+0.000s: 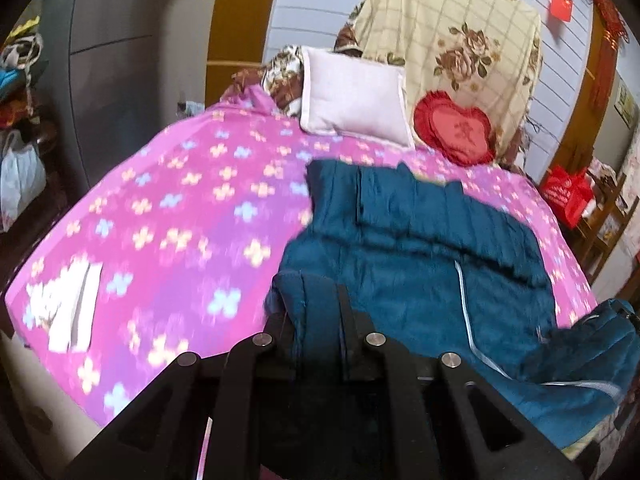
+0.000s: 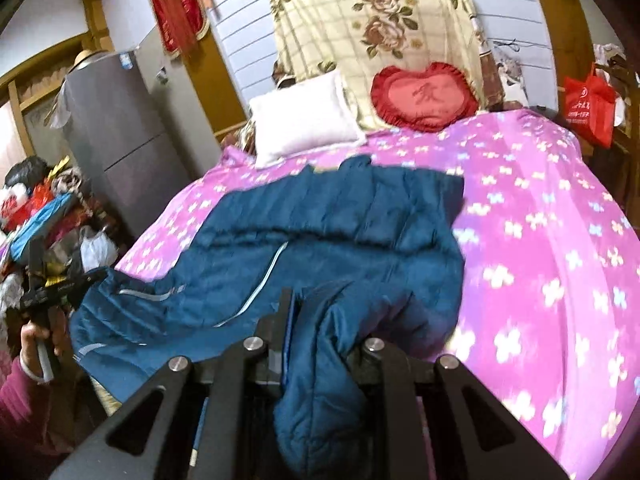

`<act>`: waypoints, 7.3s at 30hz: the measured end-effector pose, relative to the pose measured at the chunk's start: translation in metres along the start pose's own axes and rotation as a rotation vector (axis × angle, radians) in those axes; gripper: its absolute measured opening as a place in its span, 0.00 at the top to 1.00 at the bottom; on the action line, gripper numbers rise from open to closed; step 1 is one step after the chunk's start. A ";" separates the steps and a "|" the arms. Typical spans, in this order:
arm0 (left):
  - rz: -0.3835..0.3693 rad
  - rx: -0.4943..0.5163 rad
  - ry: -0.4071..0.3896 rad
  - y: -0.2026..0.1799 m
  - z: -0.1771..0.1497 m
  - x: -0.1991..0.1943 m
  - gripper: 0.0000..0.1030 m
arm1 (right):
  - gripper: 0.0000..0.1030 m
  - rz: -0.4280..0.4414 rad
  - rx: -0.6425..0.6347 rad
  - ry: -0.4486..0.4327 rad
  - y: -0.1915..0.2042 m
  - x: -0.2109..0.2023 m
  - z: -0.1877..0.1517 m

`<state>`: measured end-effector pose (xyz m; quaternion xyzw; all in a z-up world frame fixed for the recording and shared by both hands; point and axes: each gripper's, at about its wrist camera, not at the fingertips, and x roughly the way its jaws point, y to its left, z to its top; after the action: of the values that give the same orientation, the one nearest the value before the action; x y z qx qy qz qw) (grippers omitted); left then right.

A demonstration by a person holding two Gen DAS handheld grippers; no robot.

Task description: Fold large clothes

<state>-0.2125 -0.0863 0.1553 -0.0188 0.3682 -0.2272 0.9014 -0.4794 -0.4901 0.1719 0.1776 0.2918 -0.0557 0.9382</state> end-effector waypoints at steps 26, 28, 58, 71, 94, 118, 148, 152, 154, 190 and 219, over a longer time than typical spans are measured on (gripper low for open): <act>-0.033 -0.156 -0.076 -0.019 0.143 0.164 0.63 | 0.84 -0.308 0.277 0.032 -0.148 0.268 0.151; -0.025 -0.155 -0.091 -0.018 0.135 0.153 0.62 | 0.81 -0.329 0.279 0.051 -0.153 0.291 0.145; 0.251 -0.014 0.050 -0.072 0.115 0.290 0.48 | 0.16 -0.352 -0.227 0.162 0.005 0.397 0.152; 0.221 -0.002 0.049 -0.070 0.126 0.279 0.47 | 0.11 -0.300 -0.150 0.117 -0.007 0.371 0.158; 0.334 0.050 0.116 -0.058 0.138 0.323 0.43 | 0.03 -0.491 -0.022 0.214 -0.113 0.356 0.158; 0.256 0.104 0.008 -0.060 0.070 0.195 0.45 | 0.03 -0.422 0.049 0.034 -0.084 0.219 0.115; 0.203 0.009 0.098 -0.036 0.058 0.234 0.45 | 0.01 -0.378 0.051 0.086 -0.085 0.267 0.110; 0.195 0.000 0.093 -0.036 0.057 0.234 0.45 | 0.01 -0.427 0.078 0.074 -0.097 0.258 0.112; 0.183 -0.004 0.095 -0.035 0.057 0.235 0.44 | 0.00 -0.467 0.128 0.120 -0.112 0.267 0.107; -0.269 -0.263 0.265 0.012 0.078 0.292 0.25 | 0.00 -0.119 0.390 0.230 -0.223 0.287 0.101; -0.259 -0.099 0.249 0.000 0.026 0.121 0.97 | 0.70 -0.020 0.166 0.125 -0.093 0.138 0.096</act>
<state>-0.1196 -0.1410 0.0951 -0.0818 0.4821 -0.3235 0.8101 -0.3345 -0.6115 0.1394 0.2549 0.3458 -0.0780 0.8997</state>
